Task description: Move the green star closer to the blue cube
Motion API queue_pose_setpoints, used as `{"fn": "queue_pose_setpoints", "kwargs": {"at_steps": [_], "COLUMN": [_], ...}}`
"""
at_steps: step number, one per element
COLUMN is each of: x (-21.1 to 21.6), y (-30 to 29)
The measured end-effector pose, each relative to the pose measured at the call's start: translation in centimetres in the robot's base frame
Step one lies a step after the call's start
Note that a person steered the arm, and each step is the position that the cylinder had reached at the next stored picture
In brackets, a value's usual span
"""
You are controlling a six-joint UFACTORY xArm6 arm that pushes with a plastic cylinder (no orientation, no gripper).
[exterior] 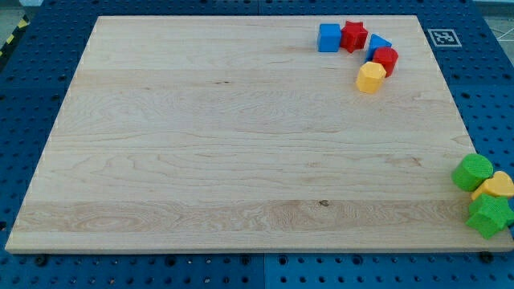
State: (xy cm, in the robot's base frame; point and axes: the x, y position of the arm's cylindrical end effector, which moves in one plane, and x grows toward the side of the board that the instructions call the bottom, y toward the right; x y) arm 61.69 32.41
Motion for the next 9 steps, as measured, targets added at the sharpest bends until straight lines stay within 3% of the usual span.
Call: {"fn": "queue_pose_setpoints", "kwargs": {"at_steps": [5,9], "x": [-5.2,-5.4], "y": [-11.6,-20.4]}}
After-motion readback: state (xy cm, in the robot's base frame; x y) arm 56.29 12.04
